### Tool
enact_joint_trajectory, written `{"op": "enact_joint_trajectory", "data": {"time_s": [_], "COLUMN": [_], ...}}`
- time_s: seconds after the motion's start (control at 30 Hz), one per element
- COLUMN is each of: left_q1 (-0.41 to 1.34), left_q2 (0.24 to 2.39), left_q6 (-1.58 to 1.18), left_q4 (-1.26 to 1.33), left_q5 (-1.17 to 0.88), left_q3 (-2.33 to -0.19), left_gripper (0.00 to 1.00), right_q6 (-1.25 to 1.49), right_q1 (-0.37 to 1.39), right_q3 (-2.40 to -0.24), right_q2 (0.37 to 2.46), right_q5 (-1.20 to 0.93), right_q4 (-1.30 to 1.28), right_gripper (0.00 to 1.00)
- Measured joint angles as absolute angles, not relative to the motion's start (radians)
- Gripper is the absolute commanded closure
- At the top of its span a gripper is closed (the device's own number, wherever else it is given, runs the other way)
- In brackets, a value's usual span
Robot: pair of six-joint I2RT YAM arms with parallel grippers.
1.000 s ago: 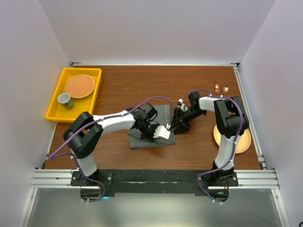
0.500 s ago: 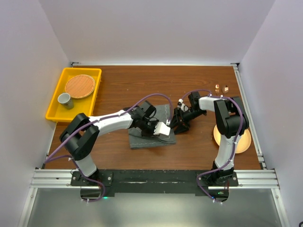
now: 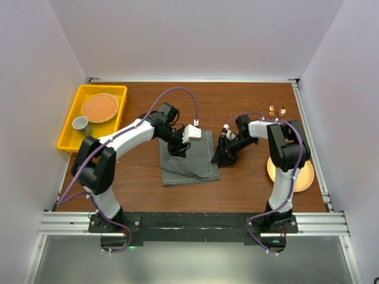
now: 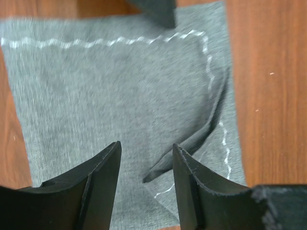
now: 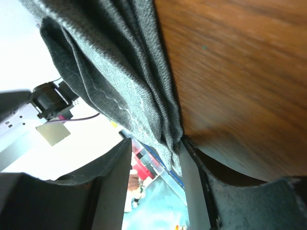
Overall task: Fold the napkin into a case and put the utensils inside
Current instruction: Smooth out the square-folded napkin at the center of the board.
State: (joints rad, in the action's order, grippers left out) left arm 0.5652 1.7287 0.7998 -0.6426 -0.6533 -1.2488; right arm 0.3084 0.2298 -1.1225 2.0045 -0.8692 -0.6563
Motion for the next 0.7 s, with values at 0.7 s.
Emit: {"op": "enact_joint_trajectory", "data": {"time_s": [0.7], "left_q1": [0.549], "left_q2": [1.756], "left_q6": [0.878], "left_q4": [-0.811], "left_q5": [-0.652], "left_q3": [-1.192], "left_gripper": [0.59], "right_q6": [0.304], "right_q1": [0.230], "right_q3": [-1.137], "right_q2": [2.019], "right_q5": [-0.856], "right_q4": [-0.675], "right_gripper": [0.57]}}
